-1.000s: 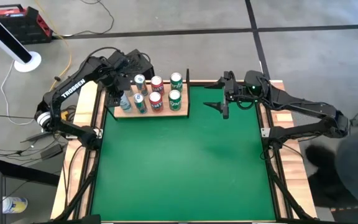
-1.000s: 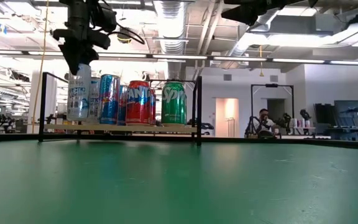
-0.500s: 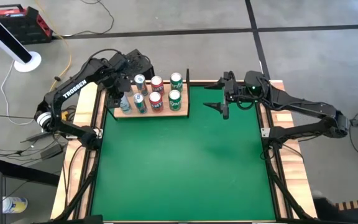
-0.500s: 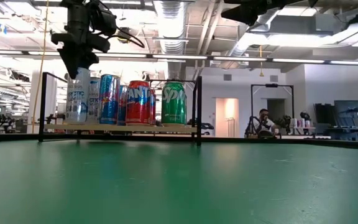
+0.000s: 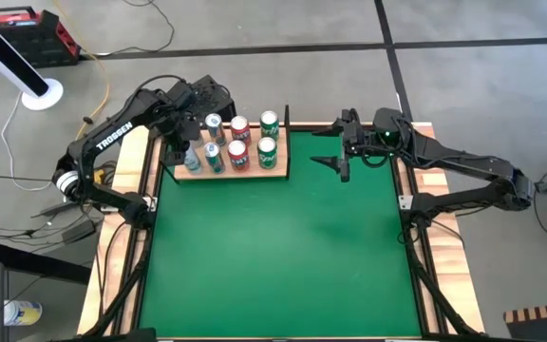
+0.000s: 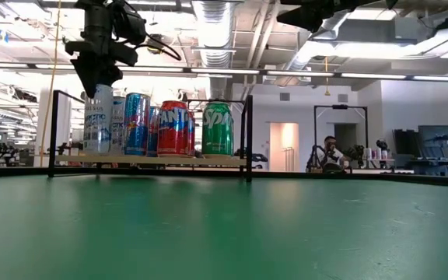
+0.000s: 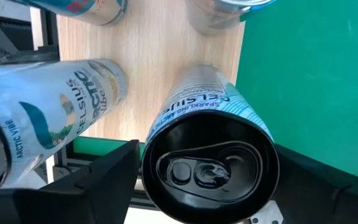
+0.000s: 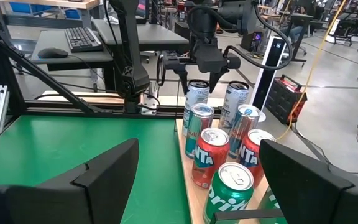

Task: Place canned beverage on shelf
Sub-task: Put the white-blue soda can aligned with the other white-blue soda can on the shelf

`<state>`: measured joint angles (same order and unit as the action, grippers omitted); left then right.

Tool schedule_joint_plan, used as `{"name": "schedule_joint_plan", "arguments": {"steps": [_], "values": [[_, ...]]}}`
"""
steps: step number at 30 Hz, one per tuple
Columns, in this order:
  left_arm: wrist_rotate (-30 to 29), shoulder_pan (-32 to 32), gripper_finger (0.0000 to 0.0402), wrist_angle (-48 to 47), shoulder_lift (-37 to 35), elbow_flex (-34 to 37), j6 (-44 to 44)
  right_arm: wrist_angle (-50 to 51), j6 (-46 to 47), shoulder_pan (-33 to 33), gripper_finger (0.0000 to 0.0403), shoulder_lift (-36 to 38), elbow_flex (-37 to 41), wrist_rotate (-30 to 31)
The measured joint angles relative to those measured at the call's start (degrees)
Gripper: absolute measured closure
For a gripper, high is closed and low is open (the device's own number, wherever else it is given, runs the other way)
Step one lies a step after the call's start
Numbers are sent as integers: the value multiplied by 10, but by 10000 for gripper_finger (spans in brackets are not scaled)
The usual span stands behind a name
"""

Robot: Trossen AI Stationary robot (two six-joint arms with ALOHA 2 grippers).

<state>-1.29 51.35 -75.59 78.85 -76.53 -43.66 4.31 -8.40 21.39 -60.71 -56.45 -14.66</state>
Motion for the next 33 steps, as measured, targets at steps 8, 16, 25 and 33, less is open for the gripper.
{"name": "schedule_joint_plan", "arguments": {"steps": [8, 16, 25, 33], "values": [[-25, 0, 88, 0, 0, 0, 0, 0, -2, 0, 46, 0, 0, 0], [-26, -5, 87, 1, 0, 0, 0, 0, -6, 0, 46, 0, 0, 0], [-52, -22, 86, -23, 0, -35, 16, -1, -6, 0, 46, 0, 0, 0], [-61, -34, 86, -49, 0, -82, 30, -1, -7, 0, 46, 0, 0, 0]]}}
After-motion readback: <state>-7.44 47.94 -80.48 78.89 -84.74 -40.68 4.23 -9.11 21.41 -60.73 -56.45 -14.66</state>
